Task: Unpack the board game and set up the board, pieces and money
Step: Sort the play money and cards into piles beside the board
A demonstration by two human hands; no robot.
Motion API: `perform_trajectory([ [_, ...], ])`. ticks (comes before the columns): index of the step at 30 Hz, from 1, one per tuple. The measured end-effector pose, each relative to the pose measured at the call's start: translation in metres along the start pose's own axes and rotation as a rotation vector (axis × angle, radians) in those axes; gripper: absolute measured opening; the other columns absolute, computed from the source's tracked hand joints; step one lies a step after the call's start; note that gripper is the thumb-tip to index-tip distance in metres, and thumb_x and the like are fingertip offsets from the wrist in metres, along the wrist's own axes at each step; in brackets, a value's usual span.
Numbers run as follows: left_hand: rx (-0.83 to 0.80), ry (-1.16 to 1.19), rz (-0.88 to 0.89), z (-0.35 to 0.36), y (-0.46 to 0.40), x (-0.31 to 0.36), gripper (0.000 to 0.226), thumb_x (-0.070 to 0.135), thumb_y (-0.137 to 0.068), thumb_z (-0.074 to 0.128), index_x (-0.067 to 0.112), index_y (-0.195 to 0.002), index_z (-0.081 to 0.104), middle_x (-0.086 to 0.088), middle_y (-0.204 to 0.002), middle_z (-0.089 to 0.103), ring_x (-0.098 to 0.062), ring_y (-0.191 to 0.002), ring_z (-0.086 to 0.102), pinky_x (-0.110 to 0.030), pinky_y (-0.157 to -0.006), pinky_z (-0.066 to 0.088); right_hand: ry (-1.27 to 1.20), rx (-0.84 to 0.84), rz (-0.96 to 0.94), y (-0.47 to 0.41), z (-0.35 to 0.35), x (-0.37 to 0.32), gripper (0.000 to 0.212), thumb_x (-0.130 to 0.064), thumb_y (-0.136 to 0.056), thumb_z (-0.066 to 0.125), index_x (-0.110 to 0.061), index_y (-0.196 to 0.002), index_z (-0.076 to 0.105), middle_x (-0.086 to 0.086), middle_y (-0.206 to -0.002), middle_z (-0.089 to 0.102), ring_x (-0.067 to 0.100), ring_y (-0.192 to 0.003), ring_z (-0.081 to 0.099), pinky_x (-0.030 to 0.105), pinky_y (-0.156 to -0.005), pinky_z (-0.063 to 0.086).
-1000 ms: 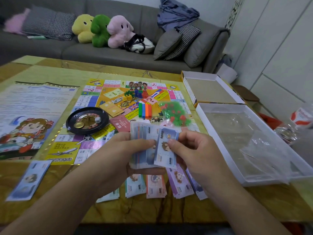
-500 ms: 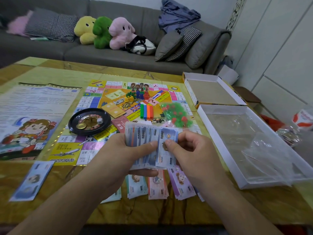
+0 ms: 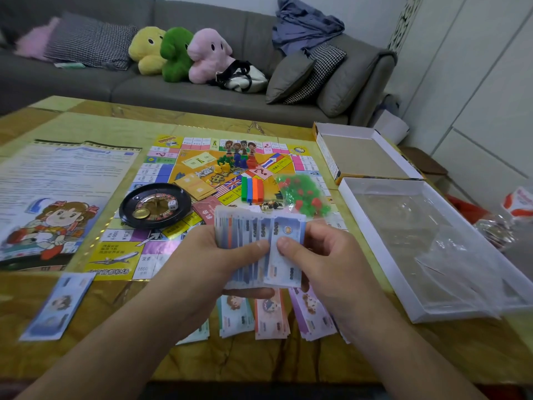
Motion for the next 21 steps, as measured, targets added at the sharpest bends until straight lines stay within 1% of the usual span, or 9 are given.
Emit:
perform_trajectory([
  [2,0.006,-0.007,0.009,0.0014,0.0002,0.0005,0.024,0.008,-0.090,0.073,0.002,-0.114,0.071,-0.018,-0.099,0.079,-0.038,-0.089,0.078,-0.050,-0.065,0.066,0.020,-0.009,-0.004,0.0007,0.0012,0.0008,0.010,-0.025,-0.096,0.074,-0.032,-0.103,0.076,-0.010,-0.094,0.080,0.008,-0.089,0.077,0.031,-0.071,0.066],
  [4,0.002,0.039,-0.008,0.0032,0.0010,0.0016,0.023,0.009,-0.092,0.071,0.001,-0.114,0.069,-0.019,-0.099,0.079,-0.039,-0.089,0.078,-0.051,-0.064,0.066,0.022,0.004,-0.009,0.0000,-0.0011,0.0005,0.010,-0.024,-0.097,0.073,-0.029,-0.105,0.076,-0.009,-0.094,0.080,0.008,-0.089,0.078,0.034,-0.073,0.066],
  [6,0.004,0.111,-0.034,0.0020,0.0012,0.0026,0.020,0.006,-0.096,0.066,0.000,-0.115,0.066,-0.021,-0.099,0.079,-0.042,-0.090,0.077,-0.058,-0.067,0.064,0.010,0.030,-0.008,-0.0015,-0.0054,-0.0004,0.011,-0.023,-0.097,0.073,-0.025,-0.107,0.077,-0.007,-0.094,0.081,0.009,-0.088,0.078,0.036,-0.074,0.067],
  [7,-0.005,0.121,-0.037,0.0014,0.0008,0.0030,0.020,0.004,-0.097,0.064,-0.001,-0.117,0.065,-0.022,-0.102,0.078,-0.043,-0.092,0.077,-0.060,-0.069,0.062,0.001,0.039,-0.006,-0.0019,-0.0071,-0.0008,0.011,-0.023,-0.097,0.073,-0.025,-0.107,0.077,-0.006,-0.094,0.081,0.010,-0.089,0.078,0.038,-0.075,0.067],
  [9,-0.034,0.078,-0.013,0.0021,0.0006,0.0039,0.023,0.005,-0.098,0.062,0.000,-0.120,0.066,-0.022,-0.106,0.077,-0.043,-0.095,0.076,-0.059,-0.071,0.063,-0.011,0.032,-0.001,-0.0021,-0.0072,-0.0003,0.012,-0.023,-0.097,0.073,-0.025,-0.108,0.078,-0.005,-0.095,0.081,0.012,-0.089,0.079,0.040,-0.076,0.067],
  [12,-0.024,0.003,0.032,0.0015,0.0016,0.0032,0.022,0.007,-0.095,0.066,0.003,-0.116,0.070,-0.020,-0.103,0.078,-0.040,-0.094,0.077,-0.055,-0.071,0.064,-0.015,0.002,-0.001,-0.0008,-0.0032,0.0010,0.014,-0.024,-0.097,0.074,-0.026,-0.110,0.077,-0.005,-0.096,0.081,0.013,-0.090,0.078,0.038,-0.074,0.067],
  [16,0.014,-0.058,0.061,0.0011,0.0016,0.0036,0.022,0.013,-0.091,0.072,0.007,-0.113,0.072,-0.015,-0.098,0.080,-0.035,-0.090,0.079,-0.054,-0.072,0.065,0.005,0.003,-0.012,0.0000,-0.0022,0.0002,0.015,-0.025,-0.096,0.075,-0.027,-0.111,0.077,-0.007,-0.096,0.080,0.011,-0.090,0.078,0.033,-0.072,0.066],
  [18,0.012,0.000,0.027,0.0004,0.0007,0.0022,0.026,0.014,-0.093,0.070,0.004,-0.116,0.070,-0.017,-0.102,0.079,-0.037,-0.092,0.078,-0.055,-0.072,0.065,0.013,0.033,-0.018,-0.0011,-0.0049,0.0004,0.016,-0.024,-0.096,0.075,-0.026,-0.111,0.078,-0.006,-0.097,0.081,0.011,-0.090,0.078,0.034,-0.073,0.066],
  [21,-0.008,0.060,0.012,0.0006,0.0004,0.0035,0.025,0.008,-0.097,0.065,0.002,-0.121,0.067,-0.019,-0.109,0.077,-0.040,-0.097,0.077,-0.056,-0.071,0.065,0.002,0.063,-0.011,-0.0018,-0.0083,0.0011,0.015,-0.025,-0.095,0.075,-0.026,-0.110,0.078,-0.007,-0.096,0.081,0.011,-0.090,0.078,0.034,-0.073,0.066],
])
Point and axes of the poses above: each hand's wrist, its own y-axis away from the middle knuckle, its own z-axis out of the palm, x = y × z, the point moved 7 cm from there along -y, towards the middle knuckle
